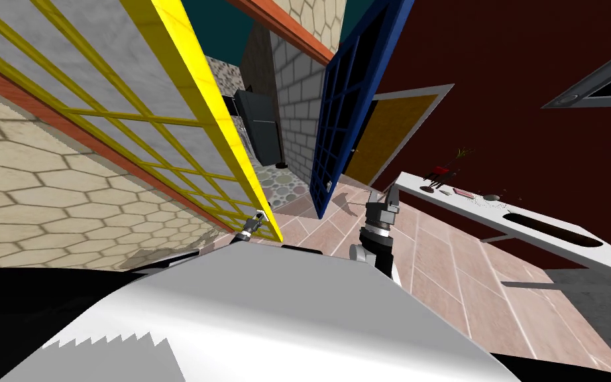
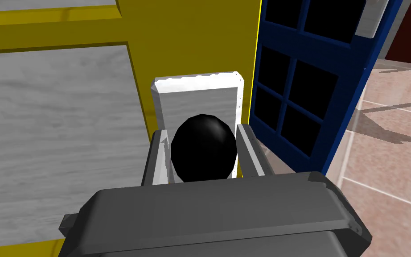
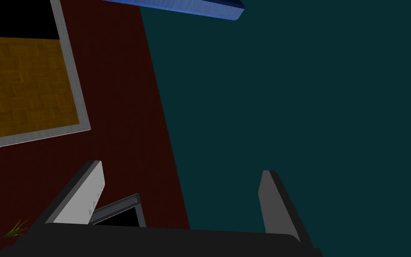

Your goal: Pull the door open

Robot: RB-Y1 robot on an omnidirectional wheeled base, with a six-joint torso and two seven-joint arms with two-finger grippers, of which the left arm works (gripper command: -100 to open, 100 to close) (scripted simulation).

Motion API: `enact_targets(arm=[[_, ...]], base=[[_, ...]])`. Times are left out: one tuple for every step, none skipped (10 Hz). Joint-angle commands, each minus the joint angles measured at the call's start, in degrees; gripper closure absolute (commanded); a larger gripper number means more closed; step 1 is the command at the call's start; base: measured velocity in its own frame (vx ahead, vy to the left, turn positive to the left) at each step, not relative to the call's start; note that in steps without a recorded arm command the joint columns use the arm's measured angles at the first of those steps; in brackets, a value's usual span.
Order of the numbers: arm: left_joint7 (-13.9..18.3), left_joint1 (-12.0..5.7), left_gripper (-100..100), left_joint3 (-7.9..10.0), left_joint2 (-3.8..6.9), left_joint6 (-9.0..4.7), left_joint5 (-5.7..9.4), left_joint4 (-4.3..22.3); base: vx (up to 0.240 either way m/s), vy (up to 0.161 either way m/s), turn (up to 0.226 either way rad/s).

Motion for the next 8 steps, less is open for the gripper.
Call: enact_targets(arm=[[0.0,0.0,100,0.0,0.0,0.0,0.0,0.0],[0.7,0.41,100,-1.15,0.25,-1.12,0.14,0.5],[1.0,0.57,100,-1.76,0.44,-1.78,0.29,0.7],[1.4,0.75,100,-2.47,0.67,-2.55,0.46,1.1],[1.6,0.85,100,-2.85,0.8,-2.97,0.56,1.2],[2.1,1.05,100,-3.63,1.05,-3.82,0.75,1.6],[2.5,1.25,100,-4.42,1.3,-4.68,0.94,1.9],[2.7,1.35,100,-4.8,1.43,-5.1,1.04,2.1]], base=[[-0.098,0.033,-0.019],[-0.111,0.041,-0.114],[-0.178,0.09,-0.168],[-0.193,0.085,-0.198],[-0.195,0.057,-0.127],[-0.18,0.049,-0.12],[-0.152,0.057,-0.157],[-0.156,0.07,-0.126]])
